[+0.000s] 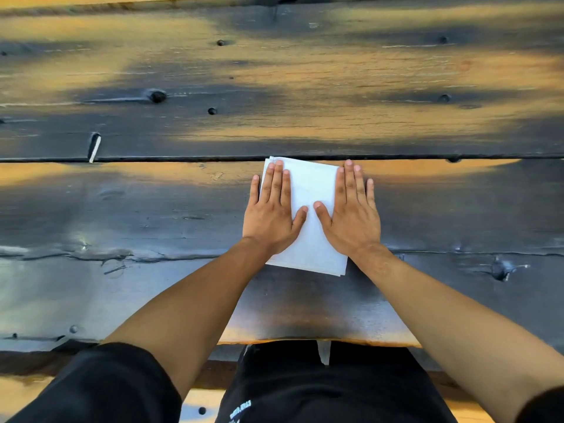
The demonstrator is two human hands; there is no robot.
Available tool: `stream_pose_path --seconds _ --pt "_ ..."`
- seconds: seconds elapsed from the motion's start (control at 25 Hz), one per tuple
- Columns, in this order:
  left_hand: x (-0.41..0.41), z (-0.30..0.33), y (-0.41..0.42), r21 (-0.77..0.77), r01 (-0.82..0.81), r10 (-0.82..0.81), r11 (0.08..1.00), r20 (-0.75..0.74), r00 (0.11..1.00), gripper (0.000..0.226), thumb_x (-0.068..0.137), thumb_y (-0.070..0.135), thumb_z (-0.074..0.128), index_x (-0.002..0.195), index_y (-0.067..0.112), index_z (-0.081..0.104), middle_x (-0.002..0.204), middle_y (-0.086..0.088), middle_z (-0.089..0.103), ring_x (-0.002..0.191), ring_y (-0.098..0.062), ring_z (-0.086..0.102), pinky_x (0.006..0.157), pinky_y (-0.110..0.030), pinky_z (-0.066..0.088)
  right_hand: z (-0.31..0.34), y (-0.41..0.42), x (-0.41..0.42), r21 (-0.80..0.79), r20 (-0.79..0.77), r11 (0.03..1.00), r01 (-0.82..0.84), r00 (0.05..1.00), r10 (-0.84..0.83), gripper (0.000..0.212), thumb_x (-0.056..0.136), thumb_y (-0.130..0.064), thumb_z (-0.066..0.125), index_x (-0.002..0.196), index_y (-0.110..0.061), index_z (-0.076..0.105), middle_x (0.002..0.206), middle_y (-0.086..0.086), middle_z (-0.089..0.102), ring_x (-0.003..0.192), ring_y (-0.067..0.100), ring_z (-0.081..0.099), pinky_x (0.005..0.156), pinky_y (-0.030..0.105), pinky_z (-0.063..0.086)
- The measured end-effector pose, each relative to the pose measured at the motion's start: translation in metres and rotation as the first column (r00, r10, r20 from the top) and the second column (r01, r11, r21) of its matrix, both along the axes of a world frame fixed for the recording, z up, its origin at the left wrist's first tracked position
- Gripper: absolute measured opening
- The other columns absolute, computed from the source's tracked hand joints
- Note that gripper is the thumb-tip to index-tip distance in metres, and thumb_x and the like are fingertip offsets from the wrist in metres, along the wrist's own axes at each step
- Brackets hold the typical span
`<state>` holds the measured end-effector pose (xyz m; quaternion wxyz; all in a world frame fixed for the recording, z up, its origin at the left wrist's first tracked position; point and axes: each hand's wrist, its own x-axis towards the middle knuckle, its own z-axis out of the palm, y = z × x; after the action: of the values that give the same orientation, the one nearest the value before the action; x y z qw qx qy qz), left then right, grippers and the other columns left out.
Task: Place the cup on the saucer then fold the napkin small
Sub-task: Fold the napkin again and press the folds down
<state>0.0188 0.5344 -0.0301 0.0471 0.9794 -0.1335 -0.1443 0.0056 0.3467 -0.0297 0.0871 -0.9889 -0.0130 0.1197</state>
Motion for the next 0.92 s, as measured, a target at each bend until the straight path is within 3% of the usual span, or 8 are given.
stream_pose_path --seconds 0.12,0.2,0.28,0.36,0.48,0.64,0.76,0.92 --pt "-0.001 0.008 0.006 -0.145 0.012 -0.011 0.989 0.009 1.0 0.077 0.103 0.054 0.019 0.161 0.006 0.003 0.17 -0.012 -0.006 0.158 -0.024 -0.008 0.128 -0.049 0.002 0.013 0.0 -0.003 0.059 0.031 0.995 0.084 0.996 -0.086 0.075 0.102 -0.05 0.032 0.159 -0.005 0.011 0.168 0.015 0.004 0.156 0.03 0.003 0.126 0.049 0.005" --pt "-0.001 0.017 0.014 -0.323 -0.071 0.096 0.944 0.06 0.994 0.068 0.104 0.046 0.029 0.158 0.004 0.022 0.167 -0.016 0.018 0.155 -0.03 0.015 0.126 -0.048 0.014 0.022 -0.001 -0.006 0.163 0.142 0.952 0.26 0.949 -0.283 0.064 0.098 -0.039 0.046 0.152 -0.007 0.032 0.157 0.017 0.032 0.145 0.033 0.031 0.121 0.046 0.025" --pt "0.003 0.023 0.024 -0.397 -0.203 0.284 0.895 0.156 0.946 0.056 0.101 0.037 0.04 0.146 0.004 0.043 0.144 -0.018 0.047 0.13 -0.035 0.043 0.111 -0.05 0.036 0.028 -0.003 -0.008 0.274 0.159 0.862 0.426 0.864 -0.477 0.053 0.093 -0.031 0.054 0.141 -0.011 0.046 0.134 0.011 0.049 0.121 0.029 0.047 0.101 0.042 0.044" --pt "0.017 0.028 0.032 -0.412 -0.355 0.425 0.839 0.089 0.901 0.047 0.098 0.03 0.05 0.138 0.006 0.052 0.124 -0.016 0.056 0.115 -0.034 0.051 0.1 -0.047 0.042 0.032 -0.008 0.0 0.373 0.022 0.76 0.532 0.814 -0.58 0.044 0.093 -0.029 0.055 0.135 -0.013 0.052 0.125 0.008 0.051 0.115 0.027 0.051 0.092 0.04 0.049" --pt "0.049 0.037 0.033 -0.386 -0.445 0.437 0.808 -0.113 0.892 0.048 0.094 0.03 0.06 0.136 0.008 0.054 0.124 -0.013 0.058 0.116 -0.031 0.056 0.098 -0.04 0.044 0.035 -0.013 0.016 0.377 -0.092 0.698 0.608 0.775 -0.625 0.033 0.093 -0.028 0.056 0.123 -0.014 0.061 0.12 0.006 0.058 0.11 0.028 0.059 0.087 0.036 0.051" --pt "0.074 0.044 0.016 -0.302 -0.401 0.37 0.865 -0.159 0.915 0.048 0.086 0.016 0.064 0.132 0.008 0.056 0.116 -0.013 0.064 0.111 -0.03 0.058 0.085 -0.035 0.047 0.039 -0.011 0.026 0.333 -0.108 0.699 0.633 0.762 -0.639 0.028 0.09 -0.021 0.06 0.117 -0.013 0.061 0.105 0.005 0.071 0.098 0.026 0.064 0.071 0.03 0.046" --pt "0.08 0.046 0.012 -0.367 -0.584 0.492 0.724 -0.317 0.811 0.043 0.08 0.007 0.065 0.122 0.01 0.057 0.091 -0.004 0.064 0.087 -0.021 0.06 0.065 -0.027 0.041 0.041 -0.014 0.028 0.368 -0.195 0.646 0.668 0.735 -0.649 0.026 0.084 -0.019 0.062 0.109 -0.015 0.065 0.092 0.002 0.073 0.083 0.022 0.062 0.064 0.028 0.046" --pt "0.085 0.047 0.015 -0.38 -0.751 0.547 0.539 -0.521 0.656 0.016 0.075 0.008 0.071 0.076 0.015 0.056 0.065 -0.003 0.048 0.056 -0.02 0.043 0.055 -0.025 0.035 0.046 -0.021 0.035 0.426 -0.342 0.548 0.72 0.689 -0.639 0.02 0.074 -0.021 0.059 0.058 -0.023 0.072 0.049 -0.011 0.06 0.054 0.017 0.054 0.048 0.024 0.042"
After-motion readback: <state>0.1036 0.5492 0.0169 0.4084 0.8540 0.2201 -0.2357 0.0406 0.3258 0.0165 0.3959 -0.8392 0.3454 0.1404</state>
